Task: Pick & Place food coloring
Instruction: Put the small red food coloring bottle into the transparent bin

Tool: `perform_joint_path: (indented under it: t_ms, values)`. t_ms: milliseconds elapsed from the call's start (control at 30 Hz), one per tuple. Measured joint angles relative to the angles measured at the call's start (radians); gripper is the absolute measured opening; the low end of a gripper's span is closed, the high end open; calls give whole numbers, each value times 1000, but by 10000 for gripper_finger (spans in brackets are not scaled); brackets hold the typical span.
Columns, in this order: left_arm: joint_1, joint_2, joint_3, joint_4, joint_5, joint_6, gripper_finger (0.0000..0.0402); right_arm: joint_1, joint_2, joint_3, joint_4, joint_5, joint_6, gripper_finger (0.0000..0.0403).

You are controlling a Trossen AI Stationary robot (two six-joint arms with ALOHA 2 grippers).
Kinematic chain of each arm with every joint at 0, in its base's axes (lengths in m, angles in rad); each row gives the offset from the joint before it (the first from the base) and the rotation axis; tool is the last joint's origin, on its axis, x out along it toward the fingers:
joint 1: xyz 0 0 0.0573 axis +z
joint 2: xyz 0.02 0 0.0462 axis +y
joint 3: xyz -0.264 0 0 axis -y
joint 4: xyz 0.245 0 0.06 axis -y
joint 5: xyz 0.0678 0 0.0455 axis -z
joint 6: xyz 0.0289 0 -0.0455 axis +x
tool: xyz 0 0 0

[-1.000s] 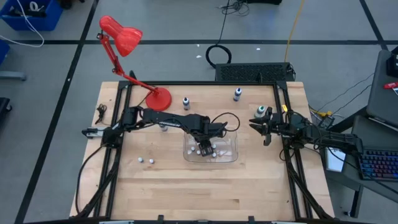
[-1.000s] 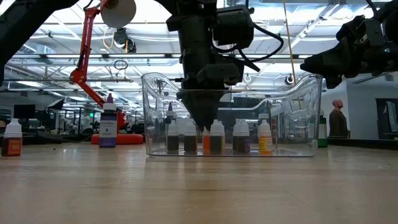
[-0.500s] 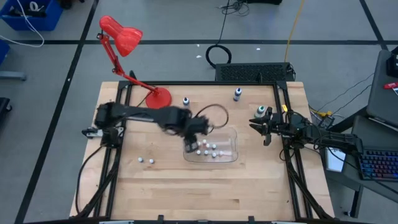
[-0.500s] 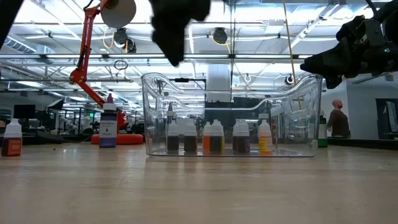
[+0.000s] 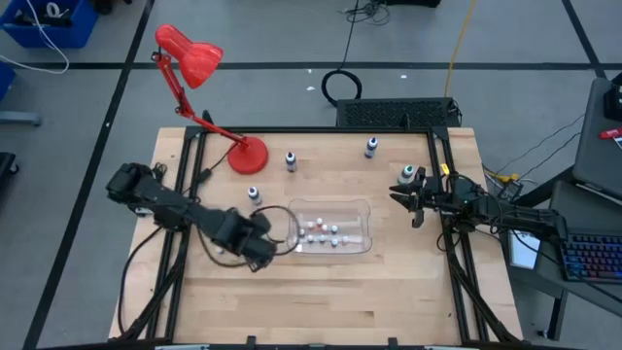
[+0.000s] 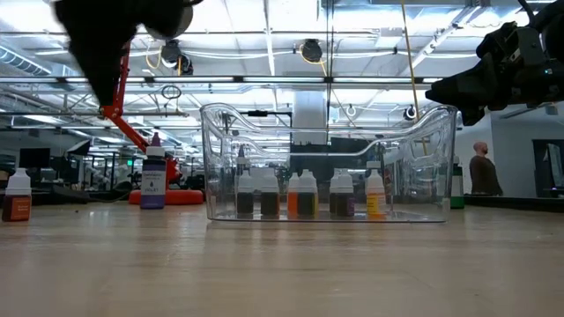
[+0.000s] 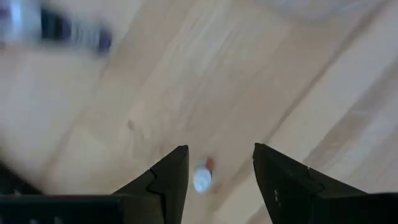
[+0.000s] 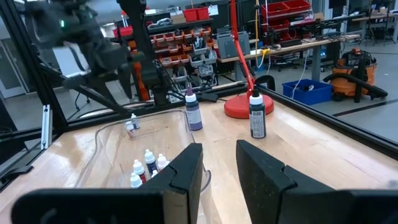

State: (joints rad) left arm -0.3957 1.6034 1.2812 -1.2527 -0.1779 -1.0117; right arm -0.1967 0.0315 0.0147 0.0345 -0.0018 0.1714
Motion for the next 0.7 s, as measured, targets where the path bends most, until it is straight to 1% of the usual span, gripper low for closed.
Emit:
perform_joint_path:
  t_ms: [133, 300, 467, 600, 700]
  values:
    - [-42, -26, -81, 18, 4, -247, 182, 0, 0, 0, 0, 0, 0, 89]
    - [-61, -29, -140, 31, -6, -444, 182, 0, 0, 0, 0, 0, 0, 89]
    - [-65, -29, -182, 33, 22, -530, 182, 0, 0, 0, 0, 0, 0, 89]
    - [-70, -29, -202, 36, 29, -565, 182, 0, 0, 0, 0, 0, 0, 89]
    - [-71, -29, -216, 74, 44, -572, 182, 0, 0, 0, 0, 0, 0, 89]
